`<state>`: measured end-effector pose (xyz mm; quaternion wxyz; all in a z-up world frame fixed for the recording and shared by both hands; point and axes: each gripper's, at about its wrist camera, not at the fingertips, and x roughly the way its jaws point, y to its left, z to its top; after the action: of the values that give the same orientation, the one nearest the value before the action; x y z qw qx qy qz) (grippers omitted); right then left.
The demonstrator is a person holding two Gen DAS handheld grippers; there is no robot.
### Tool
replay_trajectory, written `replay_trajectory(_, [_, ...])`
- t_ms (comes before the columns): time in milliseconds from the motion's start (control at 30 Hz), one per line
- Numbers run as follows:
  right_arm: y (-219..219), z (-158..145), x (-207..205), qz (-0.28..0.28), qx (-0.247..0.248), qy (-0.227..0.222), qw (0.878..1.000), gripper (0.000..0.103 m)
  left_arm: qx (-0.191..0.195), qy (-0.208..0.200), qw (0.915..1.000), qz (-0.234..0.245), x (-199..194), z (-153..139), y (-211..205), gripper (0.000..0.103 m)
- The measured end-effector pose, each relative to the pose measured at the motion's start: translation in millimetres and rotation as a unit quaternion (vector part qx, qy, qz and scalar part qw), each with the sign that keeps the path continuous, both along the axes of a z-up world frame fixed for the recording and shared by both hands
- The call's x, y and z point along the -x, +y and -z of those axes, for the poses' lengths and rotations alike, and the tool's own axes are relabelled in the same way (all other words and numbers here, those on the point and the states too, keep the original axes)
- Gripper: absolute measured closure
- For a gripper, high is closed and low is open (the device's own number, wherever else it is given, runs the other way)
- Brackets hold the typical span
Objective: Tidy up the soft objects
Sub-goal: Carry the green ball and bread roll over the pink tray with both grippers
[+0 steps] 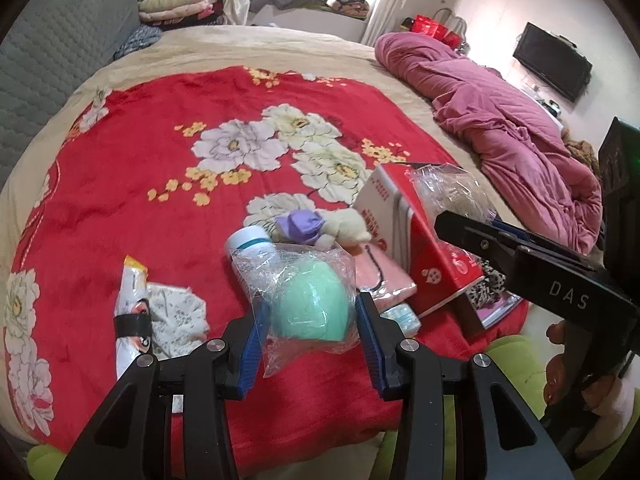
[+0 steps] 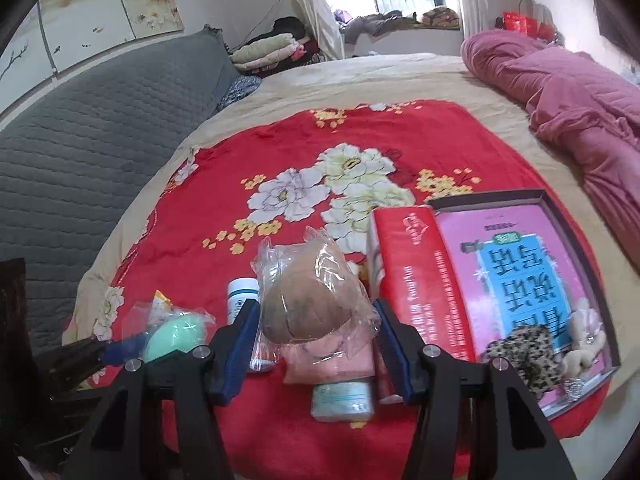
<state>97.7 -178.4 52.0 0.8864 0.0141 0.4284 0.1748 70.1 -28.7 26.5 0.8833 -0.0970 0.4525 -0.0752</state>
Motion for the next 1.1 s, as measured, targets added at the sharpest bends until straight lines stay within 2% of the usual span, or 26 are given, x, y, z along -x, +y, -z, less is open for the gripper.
replay_trajectory(667, [-78, -37, 20, 0.075, -0.017, -0.041, 0.996, 0.046, -0.020, -0.032, 0.9980, 0.050, -8, -33, -56, 0.058])
replay_trajectory(1100, [-117, -46, 24, 0.117, 0.003, -0.051, 0.992, 0.046, -0.029, -0.046, 0.9945, 0.090, -18, -52, -103, 0.058])
